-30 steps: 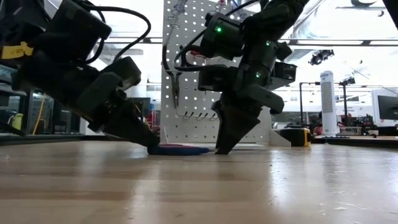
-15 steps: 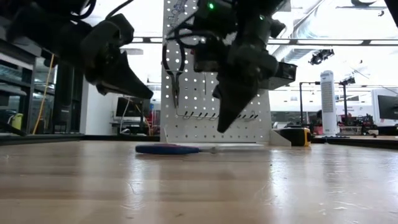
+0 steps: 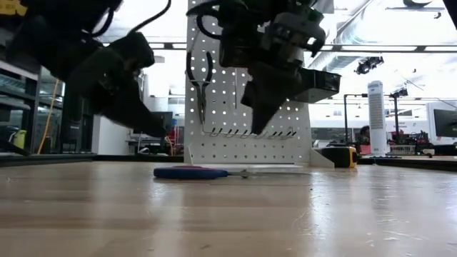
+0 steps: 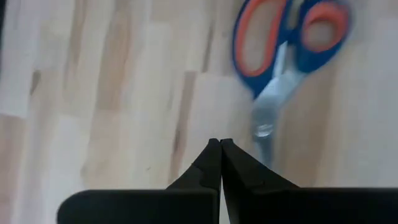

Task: Hang tools onto peg board
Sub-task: Hang the blue scissors on the peg board

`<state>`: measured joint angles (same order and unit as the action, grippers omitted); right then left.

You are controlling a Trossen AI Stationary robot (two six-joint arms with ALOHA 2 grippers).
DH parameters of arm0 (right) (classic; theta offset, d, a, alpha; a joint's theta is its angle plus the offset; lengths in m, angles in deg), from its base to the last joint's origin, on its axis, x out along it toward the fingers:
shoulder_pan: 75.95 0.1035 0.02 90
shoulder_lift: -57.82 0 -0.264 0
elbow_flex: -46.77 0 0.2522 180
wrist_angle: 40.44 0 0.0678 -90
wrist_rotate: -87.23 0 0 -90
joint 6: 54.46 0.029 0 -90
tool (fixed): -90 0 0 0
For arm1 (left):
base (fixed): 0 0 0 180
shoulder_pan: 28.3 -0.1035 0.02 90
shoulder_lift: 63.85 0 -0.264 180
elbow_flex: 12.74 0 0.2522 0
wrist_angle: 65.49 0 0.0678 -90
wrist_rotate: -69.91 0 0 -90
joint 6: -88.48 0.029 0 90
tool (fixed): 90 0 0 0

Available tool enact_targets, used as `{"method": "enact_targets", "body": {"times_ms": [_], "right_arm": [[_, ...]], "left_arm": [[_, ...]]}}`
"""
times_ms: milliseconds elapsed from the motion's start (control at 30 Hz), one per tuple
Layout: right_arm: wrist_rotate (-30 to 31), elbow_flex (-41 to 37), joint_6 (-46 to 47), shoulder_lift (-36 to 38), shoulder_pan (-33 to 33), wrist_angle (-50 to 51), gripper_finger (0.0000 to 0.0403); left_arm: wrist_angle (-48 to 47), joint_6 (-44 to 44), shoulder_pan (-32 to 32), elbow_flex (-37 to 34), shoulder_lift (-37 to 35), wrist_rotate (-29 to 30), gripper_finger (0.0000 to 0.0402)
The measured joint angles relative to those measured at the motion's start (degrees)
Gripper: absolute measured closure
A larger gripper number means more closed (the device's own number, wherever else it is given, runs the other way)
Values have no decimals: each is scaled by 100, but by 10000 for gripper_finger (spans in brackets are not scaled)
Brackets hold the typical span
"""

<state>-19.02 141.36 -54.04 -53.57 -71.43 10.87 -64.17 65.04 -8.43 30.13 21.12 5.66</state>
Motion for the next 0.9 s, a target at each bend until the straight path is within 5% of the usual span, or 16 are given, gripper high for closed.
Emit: {"method": "enact_targets", "body": {"times_ms": [267,900], "right_arm": [[-263,-113,220,7,154,57,402],[-348,-109,364,17,411,22,403]], "left_arm": [[1022,594,-215,7,920,-628,401],[678,907,-364,13,833,-897,401]]}}
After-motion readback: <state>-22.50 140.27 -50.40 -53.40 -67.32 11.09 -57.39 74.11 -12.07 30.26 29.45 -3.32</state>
